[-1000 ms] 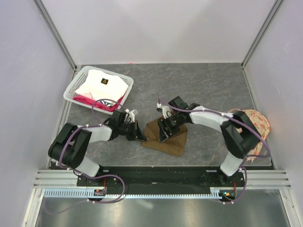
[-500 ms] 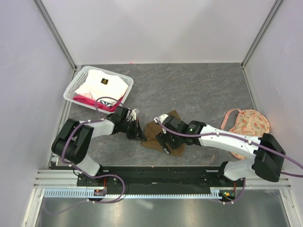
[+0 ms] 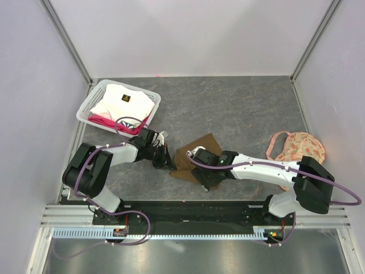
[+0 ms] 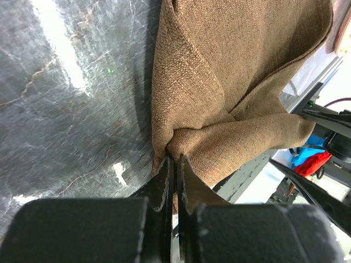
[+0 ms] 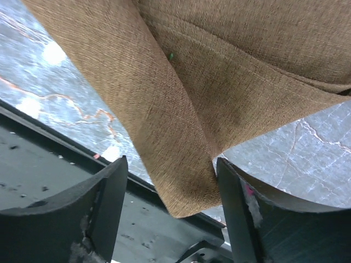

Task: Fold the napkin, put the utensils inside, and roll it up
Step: Roll the napkin with the utensil

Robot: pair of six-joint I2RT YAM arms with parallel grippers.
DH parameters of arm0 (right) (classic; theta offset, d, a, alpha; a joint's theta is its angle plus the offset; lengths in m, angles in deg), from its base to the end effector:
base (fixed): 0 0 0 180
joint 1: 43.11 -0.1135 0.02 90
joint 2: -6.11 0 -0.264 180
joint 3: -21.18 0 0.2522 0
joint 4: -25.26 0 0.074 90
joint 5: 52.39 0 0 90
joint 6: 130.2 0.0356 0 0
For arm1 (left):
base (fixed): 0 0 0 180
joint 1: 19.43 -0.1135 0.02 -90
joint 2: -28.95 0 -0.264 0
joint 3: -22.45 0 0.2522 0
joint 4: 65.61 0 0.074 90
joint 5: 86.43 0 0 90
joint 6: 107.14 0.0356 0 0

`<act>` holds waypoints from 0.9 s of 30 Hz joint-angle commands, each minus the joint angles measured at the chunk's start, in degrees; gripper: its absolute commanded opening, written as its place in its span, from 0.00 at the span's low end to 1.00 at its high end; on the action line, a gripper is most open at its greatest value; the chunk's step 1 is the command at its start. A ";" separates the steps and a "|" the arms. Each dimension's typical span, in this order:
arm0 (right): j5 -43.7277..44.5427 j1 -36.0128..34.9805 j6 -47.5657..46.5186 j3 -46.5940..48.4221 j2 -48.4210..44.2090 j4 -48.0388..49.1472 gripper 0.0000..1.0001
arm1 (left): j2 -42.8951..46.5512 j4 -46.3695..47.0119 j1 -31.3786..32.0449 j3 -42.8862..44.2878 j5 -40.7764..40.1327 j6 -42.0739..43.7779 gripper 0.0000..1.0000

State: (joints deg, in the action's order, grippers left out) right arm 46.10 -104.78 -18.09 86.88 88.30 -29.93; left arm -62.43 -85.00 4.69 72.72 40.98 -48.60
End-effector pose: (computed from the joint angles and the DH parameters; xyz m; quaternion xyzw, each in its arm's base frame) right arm 0.1281 0.2266 0.1998 -0.3221 0.9304 0.0516 0.1670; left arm 0.2346 -0.1287 0.1226 0.0229 0.9193 -0.3868 0.0687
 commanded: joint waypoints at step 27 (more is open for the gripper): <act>-32.49 20.09 -11.39 -3.60 13.69 -0.31 0.32 | -7.86 -10.72 -0.47 6.90 -5.41 5.89 0.02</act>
State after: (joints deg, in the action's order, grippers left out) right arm 11.96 -85.94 -27.14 85.42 98.64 -27.22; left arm -67.63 -91.65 4.69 79.39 41.57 -46.99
